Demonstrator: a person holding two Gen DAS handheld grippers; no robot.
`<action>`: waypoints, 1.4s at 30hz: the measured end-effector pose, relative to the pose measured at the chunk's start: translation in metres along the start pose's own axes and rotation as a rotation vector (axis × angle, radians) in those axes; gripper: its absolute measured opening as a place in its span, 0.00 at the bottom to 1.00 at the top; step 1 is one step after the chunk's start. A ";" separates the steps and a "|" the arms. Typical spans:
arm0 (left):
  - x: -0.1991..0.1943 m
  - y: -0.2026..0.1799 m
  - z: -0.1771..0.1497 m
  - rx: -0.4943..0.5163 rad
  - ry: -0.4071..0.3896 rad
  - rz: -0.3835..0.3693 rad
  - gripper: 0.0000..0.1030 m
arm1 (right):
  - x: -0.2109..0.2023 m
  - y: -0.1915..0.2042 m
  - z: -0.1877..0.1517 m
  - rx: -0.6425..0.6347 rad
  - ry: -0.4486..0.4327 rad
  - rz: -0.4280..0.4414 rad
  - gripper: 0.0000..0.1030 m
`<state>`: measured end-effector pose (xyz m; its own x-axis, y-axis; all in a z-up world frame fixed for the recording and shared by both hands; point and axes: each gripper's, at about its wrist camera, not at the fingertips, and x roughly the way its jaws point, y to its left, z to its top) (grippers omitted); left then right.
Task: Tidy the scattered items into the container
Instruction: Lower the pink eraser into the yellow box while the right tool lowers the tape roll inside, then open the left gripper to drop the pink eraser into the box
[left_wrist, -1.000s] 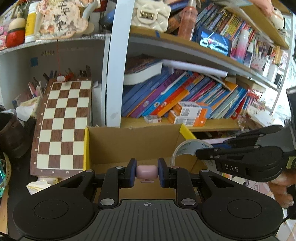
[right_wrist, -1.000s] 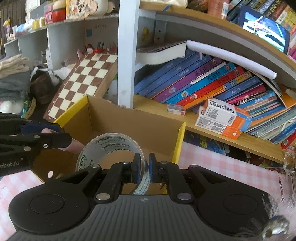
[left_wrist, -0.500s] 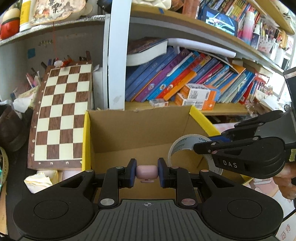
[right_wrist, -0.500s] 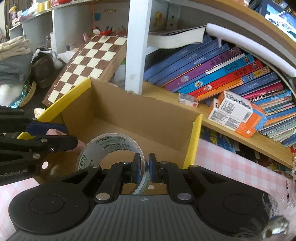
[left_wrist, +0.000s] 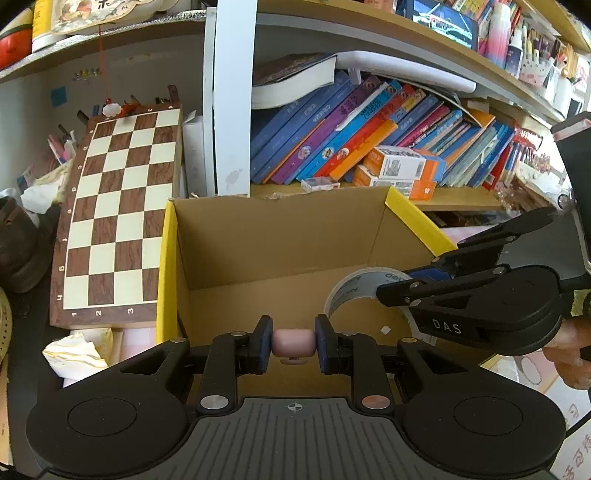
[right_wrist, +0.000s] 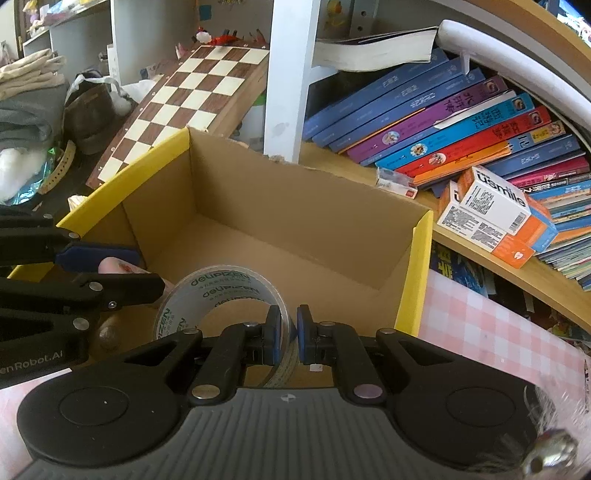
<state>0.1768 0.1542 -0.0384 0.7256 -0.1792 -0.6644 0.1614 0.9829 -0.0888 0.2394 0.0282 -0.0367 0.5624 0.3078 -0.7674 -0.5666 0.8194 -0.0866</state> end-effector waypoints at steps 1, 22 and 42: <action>0.000 0.000 0.000 0.003 0.001 0.002 0.22 | 0.001 0.000 0.000 -0.001 0.002 0.001 0.09; 0.005 0.001 -0.002 0.010 0.017 0.018 0.22 | 0.014 0.000 -0.003 0.004 0.037 0.019 0.09; -0.012 -0.007 -0.003 0.058 -0.047 0.059 0.69 | 0.017 -0.004 -0.005 0.010 0.050 0.008 0.09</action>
<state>0.1647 0.1501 -0.0321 0.7651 -0.1243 -0.6317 0.1552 0.9879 -0.0064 0.2485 0.0285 -0.0526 0.5272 0.2899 -0.7988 -0.5646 0.8220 -0.0743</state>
